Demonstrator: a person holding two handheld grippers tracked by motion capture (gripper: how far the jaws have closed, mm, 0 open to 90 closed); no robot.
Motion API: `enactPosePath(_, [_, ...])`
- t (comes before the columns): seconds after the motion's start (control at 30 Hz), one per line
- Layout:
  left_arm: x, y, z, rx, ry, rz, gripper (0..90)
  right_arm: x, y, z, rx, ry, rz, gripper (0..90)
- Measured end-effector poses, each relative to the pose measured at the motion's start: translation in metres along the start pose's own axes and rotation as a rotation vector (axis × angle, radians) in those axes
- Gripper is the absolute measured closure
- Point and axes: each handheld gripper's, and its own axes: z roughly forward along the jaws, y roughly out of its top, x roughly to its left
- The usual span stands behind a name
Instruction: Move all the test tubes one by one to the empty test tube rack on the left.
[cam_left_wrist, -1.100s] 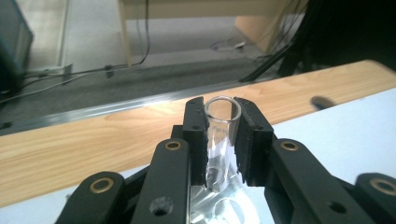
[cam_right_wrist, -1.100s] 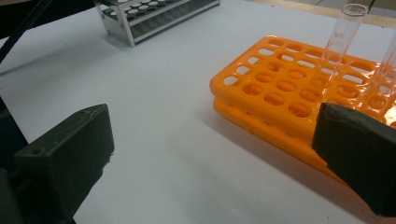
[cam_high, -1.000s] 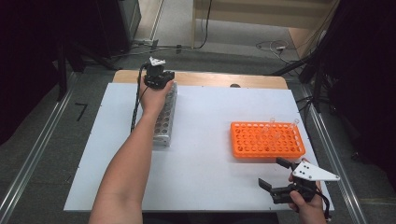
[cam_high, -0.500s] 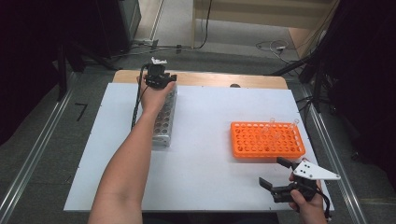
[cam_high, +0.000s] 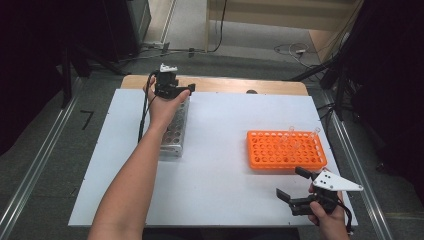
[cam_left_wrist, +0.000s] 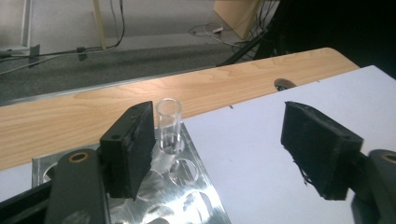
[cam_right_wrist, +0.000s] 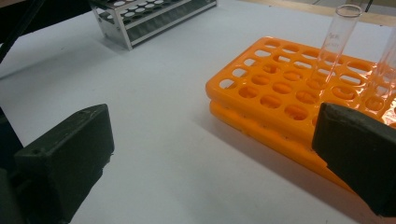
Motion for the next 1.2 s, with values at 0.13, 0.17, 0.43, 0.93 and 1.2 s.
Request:
enactPosePath(0.13, [-0.004, -0.003, -0.015, -0.026, -0.022, -0.009, 18.9, 0.001, 0.001, 0.0, -0.007, -0.011, -0.003, 0.0])
enactPosePath(0.17, [-0.006, -0.005, -0.019, -0.031, -0.027, -0.009, 17.6, 0.001, 0.001, 0.0, -0.008, -0.011, 0.0, 0.0])
enactPosePath(0.43, [-0.018, -0.018, -0.045, -0.039, -0.085, -0.009, 4.4, -0.005, 0.002, 0.003, -0.016, -0.025, 0.029, 0.0])
enactPosePath(0.93, [-0.037, -0.05, -0.102, -0.099, -0.142, 0.014, 0.0, -0.027, 0.005, 0.01, -0.009, -0.089, 0.07, 0.0])
enactPosePath(1.2, [-0.053, -0.075, -0.129, -0.128, -0.165, 0.036, 0.0, -0.043, 0.009, 0.015, -0.003, -0.113, 0.096, 0.0])
